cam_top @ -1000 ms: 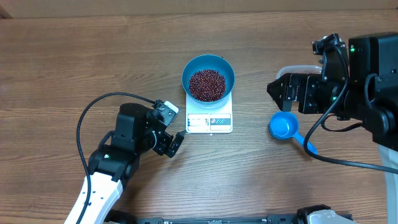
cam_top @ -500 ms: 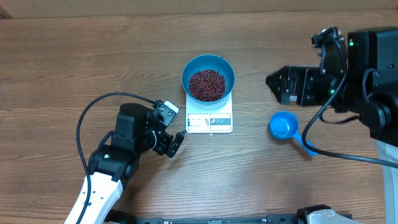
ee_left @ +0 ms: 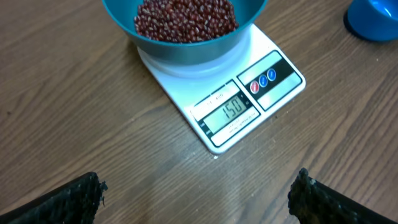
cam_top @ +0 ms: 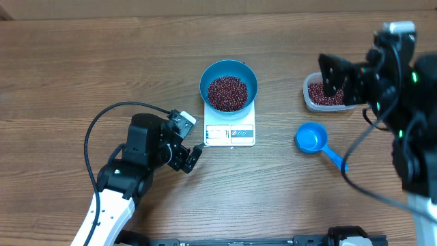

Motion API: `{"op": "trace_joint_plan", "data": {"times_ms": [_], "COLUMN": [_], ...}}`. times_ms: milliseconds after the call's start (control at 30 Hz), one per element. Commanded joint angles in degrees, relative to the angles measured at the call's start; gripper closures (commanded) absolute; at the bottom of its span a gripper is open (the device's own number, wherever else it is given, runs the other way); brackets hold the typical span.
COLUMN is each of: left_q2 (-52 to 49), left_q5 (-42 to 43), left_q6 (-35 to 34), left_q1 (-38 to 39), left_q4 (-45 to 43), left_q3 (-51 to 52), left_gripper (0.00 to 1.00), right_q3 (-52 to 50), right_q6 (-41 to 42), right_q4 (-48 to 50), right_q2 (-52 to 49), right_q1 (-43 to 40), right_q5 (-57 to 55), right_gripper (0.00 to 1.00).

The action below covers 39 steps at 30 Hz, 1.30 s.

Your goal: Scoop item into bowl and weigh 150g on scale

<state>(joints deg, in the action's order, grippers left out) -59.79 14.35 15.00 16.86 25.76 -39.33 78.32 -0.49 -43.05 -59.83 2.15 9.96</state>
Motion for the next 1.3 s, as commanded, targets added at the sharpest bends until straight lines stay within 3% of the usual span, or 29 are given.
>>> {"op": "trace_joint_plan", "data": {"times_ms": [0, 233, 533, 1000, 1267], "left_q2": [0.55, 0.55, 0.55, 0.55, 0.55], "left_q5": [0.07, 0.07, 0.09, 0.07, 0.07], "left_q6": [0.0, 0.0, 0.0, 0.0, 0.0], "left_q1": [-0.17, -0.17, -0.17, -0.17, -0.17], "left_q4": [-0.09, -0.09, -0.09, -0.09, -0.09], "left_q3": [0.17, 0.17, 0.17, 0.17, 0.17], "left_gripper": [0.0, 0.0, 0.0, 0.0, 0.0], "right_q3": [-10.56, -34.16, -56.57, -72.96, -77.88], "right_q6": [-7.19, -9.07, -9.03, -9.03, -9.03], "right_q4": [6.88, 26.1, 41.44, 48.96, 45.88], "right_q2": [6.78, 21.46, 37.68, 51.8, 59.74], "right_q1": [-1.77, -4.42, -5.22, -5.22, -5.22], "right_q5": [1.97, 2.6, 2.58, 1.49, 1.6], "right_gripper": [0.0, 0.0, 0.0, 0.0, 0.0]}}
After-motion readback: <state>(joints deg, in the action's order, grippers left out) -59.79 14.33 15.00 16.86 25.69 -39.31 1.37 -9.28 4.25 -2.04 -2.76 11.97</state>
